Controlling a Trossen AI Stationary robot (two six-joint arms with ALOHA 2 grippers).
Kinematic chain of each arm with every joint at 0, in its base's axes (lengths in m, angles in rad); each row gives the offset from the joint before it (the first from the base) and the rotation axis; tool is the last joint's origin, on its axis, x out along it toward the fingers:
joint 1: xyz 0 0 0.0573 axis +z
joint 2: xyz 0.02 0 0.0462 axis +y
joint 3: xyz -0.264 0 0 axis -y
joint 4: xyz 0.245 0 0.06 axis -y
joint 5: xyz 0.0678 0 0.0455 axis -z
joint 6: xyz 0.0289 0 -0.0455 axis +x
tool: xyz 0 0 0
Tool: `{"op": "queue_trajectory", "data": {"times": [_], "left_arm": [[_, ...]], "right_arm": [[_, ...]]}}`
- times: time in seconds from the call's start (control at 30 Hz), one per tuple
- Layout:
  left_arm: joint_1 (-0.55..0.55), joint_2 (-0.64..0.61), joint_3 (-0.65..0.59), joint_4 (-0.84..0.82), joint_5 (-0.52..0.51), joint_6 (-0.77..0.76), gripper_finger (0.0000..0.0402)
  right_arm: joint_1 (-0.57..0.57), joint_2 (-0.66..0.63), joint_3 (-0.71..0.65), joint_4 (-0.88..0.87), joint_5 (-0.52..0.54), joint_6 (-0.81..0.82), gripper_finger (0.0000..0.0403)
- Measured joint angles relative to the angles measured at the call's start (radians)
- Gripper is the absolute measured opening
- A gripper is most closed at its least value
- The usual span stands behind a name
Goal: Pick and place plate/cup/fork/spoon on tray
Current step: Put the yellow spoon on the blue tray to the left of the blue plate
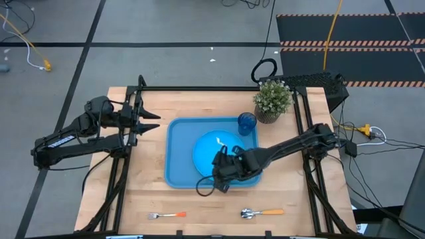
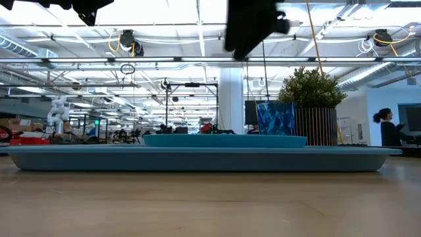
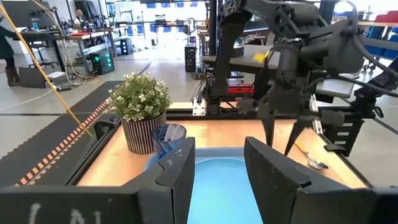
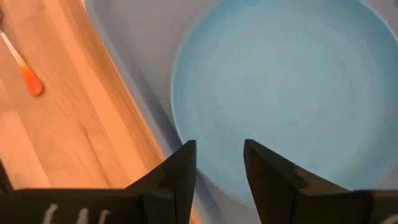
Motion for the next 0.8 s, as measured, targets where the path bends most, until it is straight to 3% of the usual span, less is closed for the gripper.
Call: {"op": "queue_trajectory", "data": {"times": [0.13, 0.33, 0.4, 0.8], "left_arm": [[0.0, 0.0, 0.0, -0.007, 0.0, -0.008, 0.0143], [0.0, 0.0, 0.0, -0.031, 0.0, 0.005, 0.0143], [0.0, 0.0, 0.0, -0.031, 0.0, 0.006, 0.0143], [0.0, 0.0, 0.0, -0.015, 0.001, 0.031, 0.0143]], "right_arm": [[0.029, -0.003, -0.002, -0.173, -0.028, 0.155, 0.0128], [0.119, -0.002, -0.067, -0.215, -0.364, 0.322, 0.0128], [0.17, 0.004, -0.081, -0.17, -0.418, 0.348, 0.0128], [0.391, 0.004, -0.235, 0.033, -0.357, 0.454, 0.0128]]}}
